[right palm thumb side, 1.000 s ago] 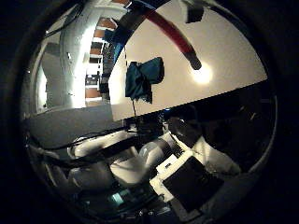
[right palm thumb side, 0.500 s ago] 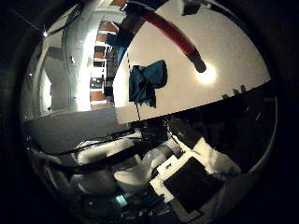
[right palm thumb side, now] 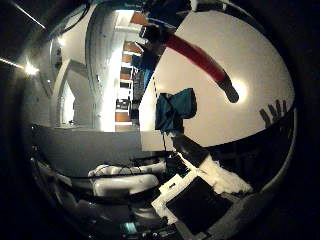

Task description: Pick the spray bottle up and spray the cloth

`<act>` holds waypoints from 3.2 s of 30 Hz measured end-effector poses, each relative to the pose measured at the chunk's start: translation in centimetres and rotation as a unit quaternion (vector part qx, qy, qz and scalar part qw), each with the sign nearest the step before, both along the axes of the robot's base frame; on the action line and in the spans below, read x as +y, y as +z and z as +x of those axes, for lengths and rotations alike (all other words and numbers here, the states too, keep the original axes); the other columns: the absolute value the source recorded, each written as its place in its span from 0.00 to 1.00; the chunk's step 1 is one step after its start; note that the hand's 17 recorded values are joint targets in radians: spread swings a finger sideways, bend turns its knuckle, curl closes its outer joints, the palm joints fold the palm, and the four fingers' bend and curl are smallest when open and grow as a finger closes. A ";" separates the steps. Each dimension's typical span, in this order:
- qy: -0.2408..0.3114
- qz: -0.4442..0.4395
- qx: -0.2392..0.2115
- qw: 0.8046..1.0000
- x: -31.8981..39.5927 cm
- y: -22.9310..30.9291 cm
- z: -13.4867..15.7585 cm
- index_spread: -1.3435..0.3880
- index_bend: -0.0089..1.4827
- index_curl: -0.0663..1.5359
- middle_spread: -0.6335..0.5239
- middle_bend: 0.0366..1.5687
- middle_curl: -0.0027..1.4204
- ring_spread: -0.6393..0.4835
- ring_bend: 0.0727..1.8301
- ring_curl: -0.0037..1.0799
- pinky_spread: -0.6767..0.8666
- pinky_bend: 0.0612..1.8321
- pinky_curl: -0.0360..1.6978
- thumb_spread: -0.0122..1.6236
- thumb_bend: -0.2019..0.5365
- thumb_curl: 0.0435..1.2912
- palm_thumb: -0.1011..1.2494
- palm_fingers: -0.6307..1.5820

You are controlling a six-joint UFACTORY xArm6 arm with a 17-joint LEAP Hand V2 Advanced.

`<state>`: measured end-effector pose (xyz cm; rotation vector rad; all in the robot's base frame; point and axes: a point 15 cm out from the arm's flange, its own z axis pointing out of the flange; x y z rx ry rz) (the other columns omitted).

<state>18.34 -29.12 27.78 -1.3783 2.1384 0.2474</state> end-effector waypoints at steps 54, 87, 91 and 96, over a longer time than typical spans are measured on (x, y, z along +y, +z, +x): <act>-0.107 0.167 -0.233 0.952 4.2 -7.5 13.8 0.70 0.11 0.21 0.72 0.12 0.25 0.76 0.16 0.26 0.67 0.14 0.20 0.65 0.24 0.24 0.52 0.33; -0.155 0.199 -0.274 0.928 7.5 -7.0 26.6 0.57 0.24 0.40 0.34 0.42 0.46 0.35 0.49 0.48 0.33 0.35 0.22 0.61 0.26 0.29 0.76 0.77; -0.159 0.198 -0.282 0.925 7.0 -6.3 27.0 0.57 0.30 0.45 0.35 0.48 0.48 0.36 0.53 0.50 0.28 0.42 0.25 0.61 0.26 0.29 0.81 0.82; -0.157 0.193 -0.288 0.925 6.5 -5.6 27.4 0.59 0.43 0.50 0.40 0.57 0.49 0.39 0.59 0.51 0.26 0.48 0.29 0.63 0.25 0.29 0.83 0.87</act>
